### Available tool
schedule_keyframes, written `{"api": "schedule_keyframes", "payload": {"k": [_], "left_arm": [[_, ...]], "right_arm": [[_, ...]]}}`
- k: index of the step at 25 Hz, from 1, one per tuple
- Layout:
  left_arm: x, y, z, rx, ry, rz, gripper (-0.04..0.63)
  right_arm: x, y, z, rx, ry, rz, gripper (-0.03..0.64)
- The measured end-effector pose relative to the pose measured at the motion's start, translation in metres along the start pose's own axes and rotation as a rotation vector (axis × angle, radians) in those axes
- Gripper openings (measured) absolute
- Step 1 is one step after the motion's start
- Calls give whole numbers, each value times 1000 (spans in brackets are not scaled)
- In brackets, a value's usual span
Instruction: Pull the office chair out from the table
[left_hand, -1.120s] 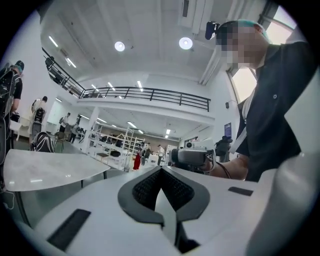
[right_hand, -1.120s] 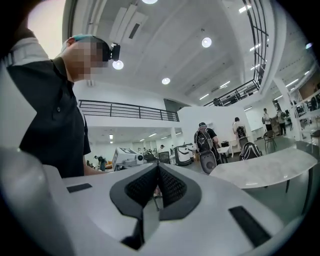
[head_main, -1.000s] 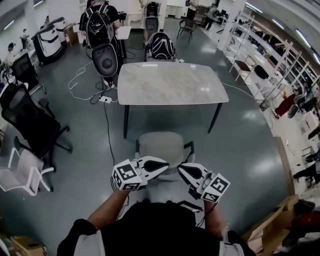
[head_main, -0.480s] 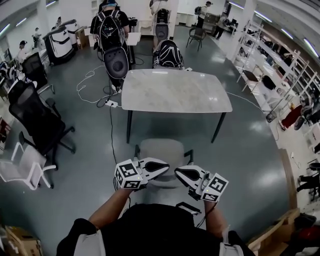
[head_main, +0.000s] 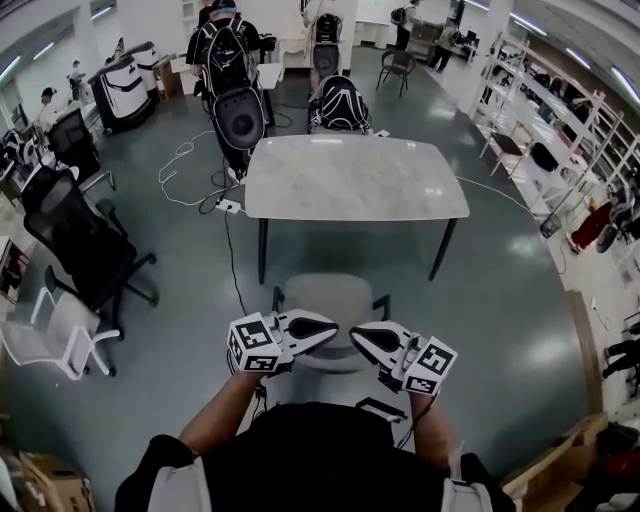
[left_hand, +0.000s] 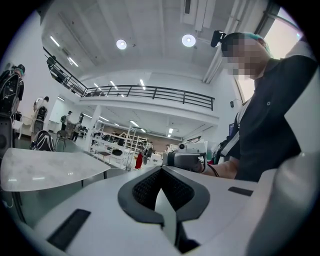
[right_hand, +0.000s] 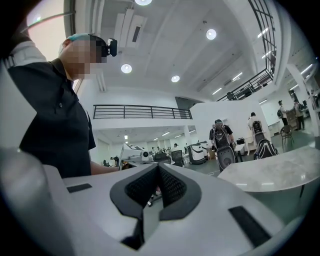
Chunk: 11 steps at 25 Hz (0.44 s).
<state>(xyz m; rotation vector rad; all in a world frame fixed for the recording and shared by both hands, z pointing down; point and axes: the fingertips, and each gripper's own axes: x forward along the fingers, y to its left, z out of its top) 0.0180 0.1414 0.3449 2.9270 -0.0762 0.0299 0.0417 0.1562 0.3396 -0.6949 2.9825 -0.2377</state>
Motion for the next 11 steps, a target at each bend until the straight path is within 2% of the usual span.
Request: {"api": "schedule_keyframes", "payload": {"k": [11], "left_arm": [[0, 0, 1, -28, -46, -23, 11]], "right_arm": [[-3, -7, -4, 6, -4, -54, 18]]}}
